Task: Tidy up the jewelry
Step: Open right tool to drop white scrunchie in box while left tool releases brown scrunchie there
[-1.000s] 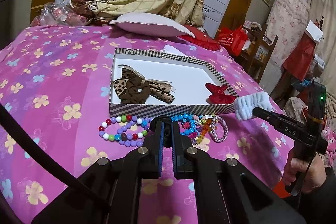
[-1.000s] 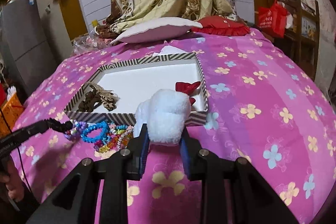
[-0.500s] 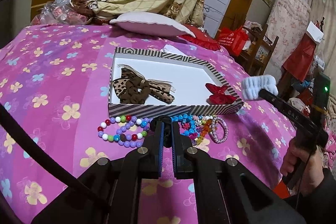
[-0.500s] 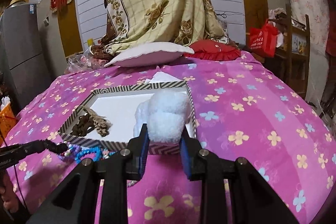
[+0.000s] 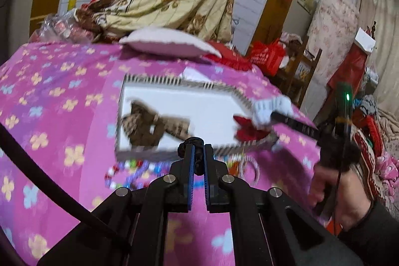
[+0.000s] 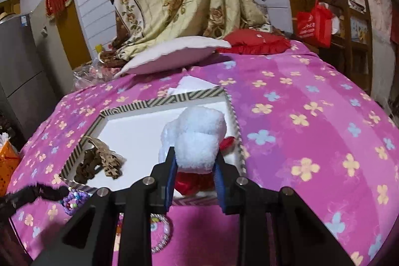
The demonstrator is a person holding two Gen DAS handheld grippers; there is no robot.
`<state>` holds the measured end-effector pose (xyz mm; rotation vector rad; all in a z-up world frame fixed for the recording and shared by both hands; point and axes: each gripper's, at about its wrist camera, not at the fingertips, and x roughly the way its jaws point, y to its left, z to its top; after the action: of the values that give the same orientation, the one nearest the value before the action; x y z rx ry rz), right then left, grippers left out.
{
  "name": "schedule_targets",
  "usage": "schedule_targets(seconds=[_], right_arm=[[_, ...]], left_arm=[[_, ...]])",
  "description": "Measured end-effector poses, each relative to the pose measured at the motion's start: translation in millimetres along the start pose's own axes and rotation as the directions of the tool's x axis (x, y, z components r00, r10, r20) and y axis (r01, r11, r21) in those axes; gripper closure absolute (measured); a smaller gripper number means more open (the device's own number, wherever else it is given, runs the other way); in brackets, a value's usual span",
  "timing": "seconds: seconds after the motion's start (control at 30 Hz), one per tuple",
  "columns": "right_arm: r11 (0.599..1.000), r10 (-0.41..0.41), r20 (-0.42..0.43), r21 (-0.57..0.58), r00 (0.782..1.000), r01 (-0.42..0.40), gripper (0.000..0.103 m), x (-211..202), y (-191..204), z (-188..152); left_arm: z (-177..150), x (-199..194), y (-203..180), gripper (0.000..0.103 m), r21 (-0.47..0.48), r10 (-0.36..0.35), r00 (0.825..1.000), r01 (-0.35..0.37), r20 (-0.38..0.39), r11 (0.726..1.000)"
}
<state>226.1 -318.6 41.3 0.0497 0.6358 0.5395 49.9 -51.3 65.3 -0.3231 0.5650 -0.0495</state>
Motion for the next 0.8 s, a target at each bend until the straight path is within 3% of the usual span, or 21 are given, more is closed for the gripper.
schedule_targets(seconds=[0.23, 0.4, 0.6, 0.73, 0.8], right_arm=[[1.0, 0.018, -0.018, 0.001, 1.0, -0.018, 0.075, 16.9, 6.3, 5.8], [0.999, 0.038, -0.05, -0.034, 0.998, -0.04, 0.075, 38.7, 20.4, 11.0], [0.998, 0.062, -0.131, -0.018, 0.989, -0.065, 0.075, 75.7, 24.1, 13.7], [0.997, 0.054, -0.194, 0.056, 0.979, -0.044, 0.074, 98.6, 16.0, 10.3], [0.997, 0.02, -0.215, 0.072, 0.976, -0.005, 0.07, 104.3, 13.5, 8.5]], left_arm=[[50.1, 58.3, 0.6, 0.103, -0.04, -0.016, 1.0, 0.016, 0.016, 0.999], [63.7, 99.8, 9.5, 0.103, -0.066, -0.003, 1.0, 0.002, -0.015, 0.998], [62.2, 125.2, 44.7, 0.103, -0.144, 0.12, 0.991, -0.127, -0.054, 0.981], [61.6, 122.3, 57.3, 0.103, -0.15, 0.208, 0.977, -0.212, -0.043, 0.966], [59.0, 124.7, 63.5, 0.103, -0.166, 0.217, 0.974, -0.225, -0.068, 0.96]])
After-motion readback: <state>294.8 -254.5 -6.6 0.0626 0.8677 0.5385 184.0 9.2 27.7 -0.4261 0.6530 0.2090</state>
